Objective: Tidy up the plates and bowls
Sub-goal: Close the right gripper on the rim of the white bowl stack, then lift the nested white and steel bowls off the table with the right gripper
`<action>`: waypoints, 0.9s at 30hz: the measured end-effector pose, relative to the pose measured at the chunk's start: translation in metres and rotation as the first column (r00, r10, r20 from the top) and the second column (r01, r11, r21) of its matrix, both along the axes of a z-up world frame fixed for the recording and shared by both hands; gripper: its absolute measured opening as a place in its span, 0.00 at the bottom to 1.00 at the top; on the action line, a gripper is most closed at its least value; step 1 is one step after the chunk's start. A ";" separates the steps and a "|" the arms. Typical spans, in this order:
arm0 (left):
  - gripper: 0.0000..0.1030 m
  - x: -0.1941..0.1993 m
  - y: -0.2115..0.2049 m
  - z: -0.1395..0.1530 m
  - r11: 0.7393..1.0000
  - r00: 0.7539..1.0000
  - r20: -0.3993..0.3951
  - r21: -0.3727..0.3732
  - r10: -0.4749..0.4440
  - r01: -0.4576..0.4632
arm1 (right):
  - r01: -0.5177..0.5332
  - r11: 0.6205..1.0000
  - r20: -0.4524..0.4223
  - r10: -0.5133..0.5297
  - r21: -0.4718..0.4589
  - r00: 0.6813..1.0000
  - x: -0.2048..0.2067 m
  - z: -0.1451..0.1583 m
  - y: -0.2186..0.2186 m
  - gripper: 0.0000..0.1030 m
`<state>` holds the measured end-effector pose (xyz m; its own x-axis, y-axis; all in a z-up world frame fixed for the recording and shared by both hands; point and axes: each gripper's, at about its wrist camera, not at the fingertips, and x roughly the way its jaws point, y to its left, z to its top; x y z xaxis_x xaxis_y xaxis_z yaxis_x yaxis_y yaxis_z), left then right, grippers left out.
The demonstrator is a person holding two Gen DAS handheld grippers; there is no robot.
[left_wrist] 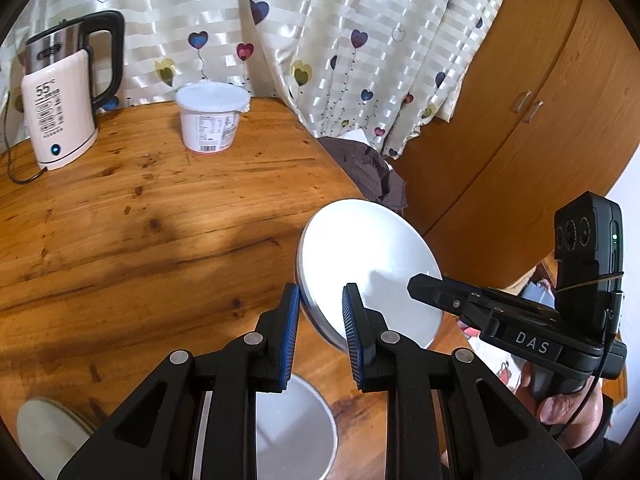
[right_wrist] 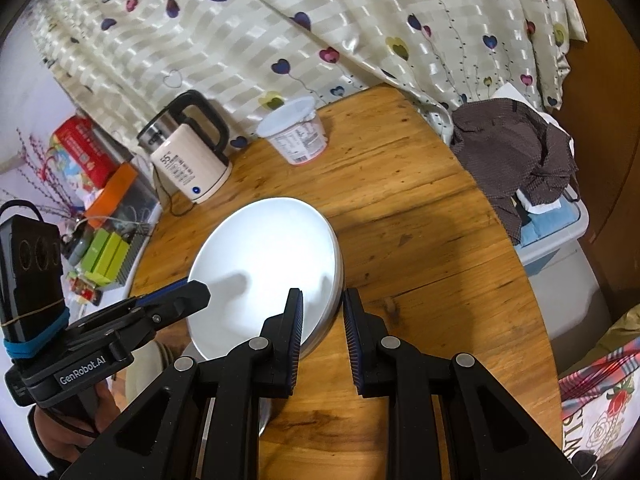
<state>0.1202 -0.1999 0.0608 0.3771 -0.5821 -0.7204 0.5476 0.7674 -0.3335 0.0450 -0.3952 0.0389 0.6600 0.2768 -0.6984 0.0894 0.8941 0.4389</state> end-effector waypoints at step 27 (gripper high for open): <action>0.22 -0.051 0.084 -0.007 0.989 0.989 -0.008 -0.002 0.149 -0.149 | -0.164 0.986 -0.016 0.164 0.004 0.986 -0.018 0.003 0.077 0.20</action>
<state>0.0697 -0.1163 0.0542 0.4545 -0.5214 -0.7222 0.4242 0.8396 -0.3393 0.0270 -0.3182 0.0414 0.5940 0.3825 -0.7077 -0.0512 0.8959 0.4412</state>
